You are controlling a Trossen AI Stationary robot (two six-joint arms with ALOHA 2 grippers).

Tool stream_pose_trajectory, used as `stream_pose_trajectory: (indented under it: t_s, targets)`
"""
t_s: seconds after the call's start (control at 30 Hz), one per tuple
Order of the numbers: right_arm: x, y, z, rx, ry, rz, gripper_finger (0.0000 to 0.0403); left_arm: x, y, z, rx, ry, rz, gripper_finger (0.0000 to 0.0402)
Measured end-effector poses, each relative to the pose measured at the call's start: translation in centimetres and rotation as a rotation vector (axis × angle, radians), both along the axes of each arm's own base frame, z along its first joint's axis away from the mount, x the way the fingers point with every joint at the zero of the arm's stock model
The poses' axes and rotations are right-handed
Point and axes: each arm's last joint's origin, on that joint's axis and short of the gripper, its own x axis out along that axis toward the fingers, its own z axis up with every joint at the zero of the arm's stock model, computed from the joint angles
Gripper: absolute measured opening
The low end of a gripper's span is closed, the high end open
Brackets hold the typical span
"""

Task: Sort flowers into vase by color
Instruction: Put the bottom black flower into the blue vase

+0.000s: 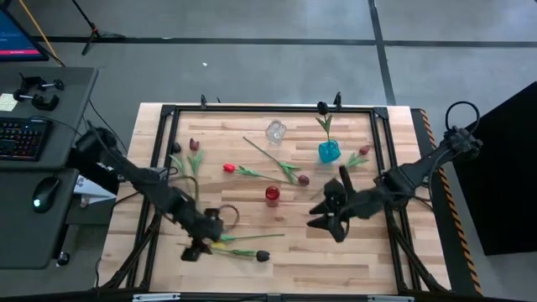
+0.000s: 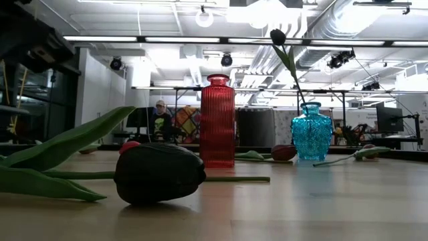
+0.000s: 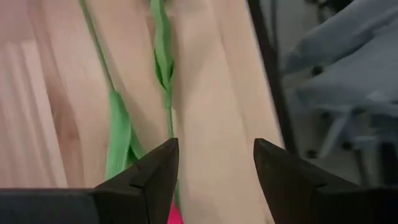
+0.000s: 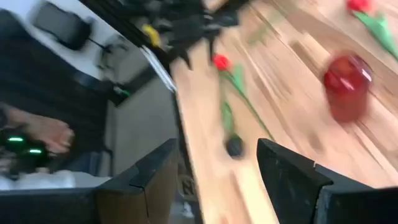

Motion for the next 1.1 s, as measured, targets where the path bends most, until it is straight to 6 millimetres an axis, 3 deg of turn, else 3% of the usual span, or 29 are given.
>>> stream_pose_trajectory:
  t_s: [0.27,0.67,0.83,1.0,1.1]
  targets:
    - [-2.1,1.0,-1.4,-0.083,0.141,-0.044,0.0209,3.6,-3.3,-3.1,0.193,0.061,-0.096,0.0191]
    - [-3.2,1.8,-1.8,-0.146,0.172,-0.021,0.0209,4.8,-4.5,-7.1,0.347,0.154,-0.069,0.0184]
    - [-3.4,2.1,-1.8,-0.134,0.173,-0.015,0.0209,4.9,-4.5,-7.7,0.381,0.161,-0.047,0.0131]
    - [-3.8,2.6,-1.7,-0.113,0.172,-0.007,0.0209,5.0,-4.2,-7.6,0.379,0.166,0.053,0.0023]
    - [-4.1,3.0,-1.7,-0.113,0.160,-0.017,0.0209,5.0,-3.9,-6.8,0.347,0.166,0.095,0.0014]
